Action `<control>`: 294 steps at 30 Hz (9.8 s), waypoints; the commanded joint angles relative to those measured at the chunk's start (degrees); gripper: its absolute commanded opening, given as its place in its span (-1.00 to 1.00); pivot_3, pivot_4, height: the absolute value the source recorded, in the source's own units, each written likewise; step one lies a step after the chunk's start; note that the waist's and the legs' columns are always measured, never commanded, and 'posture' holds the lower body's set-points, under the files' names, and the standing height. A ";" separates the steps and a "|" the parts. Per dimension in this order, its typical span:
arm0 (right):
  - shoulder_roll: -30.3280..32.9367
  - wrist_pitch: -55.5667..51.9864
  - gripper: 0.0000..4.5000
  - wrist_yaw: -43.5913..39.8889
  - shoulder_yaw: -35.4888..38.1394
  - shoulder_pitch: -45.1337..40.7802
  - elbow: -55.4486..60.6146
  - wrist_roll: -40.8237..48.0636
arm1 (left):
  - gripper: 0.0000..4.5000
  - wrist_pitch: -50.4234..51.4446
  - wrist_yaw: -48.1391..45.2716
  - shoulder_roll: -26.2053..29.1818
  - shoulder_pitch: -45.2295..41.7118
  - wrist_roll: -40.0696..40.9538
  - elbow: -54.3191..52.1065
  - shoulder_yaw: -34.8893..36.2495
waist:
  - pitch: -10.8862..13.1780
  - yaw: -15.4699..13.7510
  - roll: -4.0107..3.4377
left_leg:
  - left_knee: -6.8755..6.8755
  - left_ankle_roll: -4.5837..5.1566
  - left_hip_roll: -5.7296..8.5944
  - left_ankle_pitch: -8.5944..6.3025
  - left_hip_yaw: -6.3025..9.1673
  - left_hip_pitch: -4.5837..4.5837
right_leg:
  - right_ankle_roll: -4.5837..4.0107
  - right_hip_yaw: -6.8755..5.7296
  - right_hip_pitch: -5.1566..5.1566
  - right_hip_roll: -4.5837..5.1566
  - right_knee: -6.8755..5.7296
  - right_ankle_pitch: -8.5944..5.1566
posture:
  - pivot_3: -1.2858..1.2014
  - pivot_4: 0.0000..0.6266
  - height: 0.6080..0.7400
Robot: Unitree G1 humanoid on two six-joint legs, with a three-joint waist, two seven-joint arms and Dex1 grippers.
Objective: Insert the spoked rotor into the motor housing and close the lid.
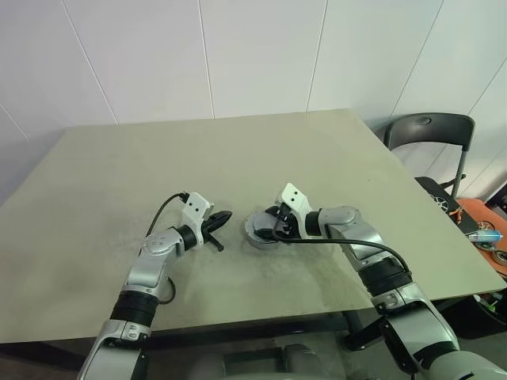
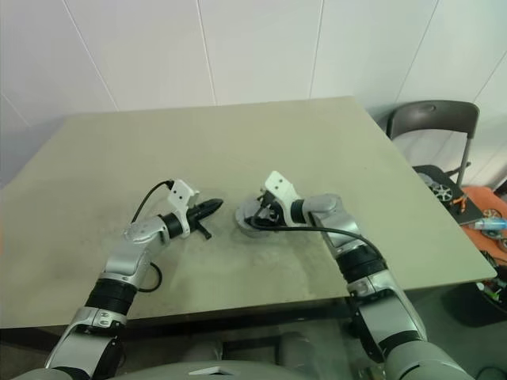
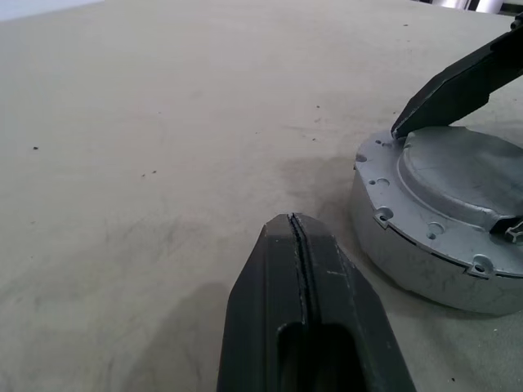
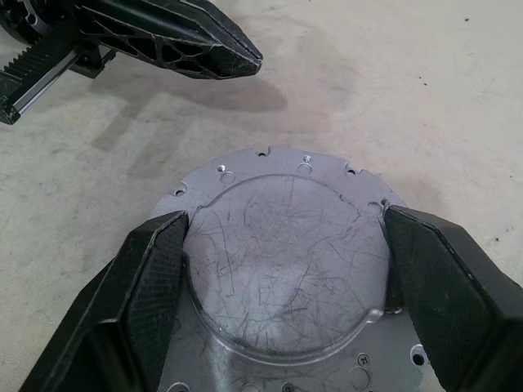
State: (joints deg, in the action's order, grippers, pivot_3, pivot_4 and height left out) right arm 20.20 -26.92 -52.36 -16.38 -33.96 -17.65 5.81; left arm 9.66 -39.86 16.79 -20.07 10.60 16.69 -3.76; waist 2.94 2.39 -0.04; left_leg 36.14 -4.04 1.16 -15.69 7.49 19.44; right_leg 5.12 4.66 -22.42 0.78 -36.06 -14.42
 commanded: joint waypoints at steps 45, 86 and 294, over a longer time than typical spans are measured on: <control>-0.60 1.49 0.54 2.08 3.71 -1.89 -8.06 1.09 | -1.00 -0.82 -0.89 0.10 -1.91 -0.35 -1.05 -0.16 | -0.33 0.06 0.33 | 0.20 -0.01 0.03 0.00 0.01 -0.14 | -0.17 -0.01 0.19 0.02 -0.10 -0.11 | 0.03 -1.00 1.00; 3.13 -2.52 0.54 -11.01 2.64 3.03 7.03 7.72 | -1.00 -0.81 -1.16 -0.07 -2.21 -0.46 -0.65 -0.26 | -0.20 0.04 0.27 | -0.24 0.10 0.05 -0.10 -0.01 0.12 | 0.28 -0.01 -0.13 0.10 0.08 -0.19 | 0.03 -1.00 1.00; 14.48 10.34 0.54 -15.37 -7.47 5.37 -1.87 -3.26 | -1.00 1.09 -12.17 2.36 -0.37 4.95 -6.92 -3.12 | -0.24 -1.01 0.60 | 0.04 0.02 0.17 -0.14 -0.30 -0.99 | 0.02 -0.52 1.11 0.88 0.91 -0.32 | 0.03 -1.00 1.00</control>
State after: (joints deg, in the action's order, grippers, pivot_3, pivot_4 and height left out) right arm 32.73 -14.30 -70.12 -21.92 -30.31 -15.35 8.15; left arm 10.78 -51.02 19.73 -18.67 14.45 11.21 -6.16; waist 2.70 1.38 0.56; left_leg 36.15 -3.98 1.33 -15.81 7.21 18.44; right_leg 5.14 4.14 -21.32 1.62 -35.16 -14.74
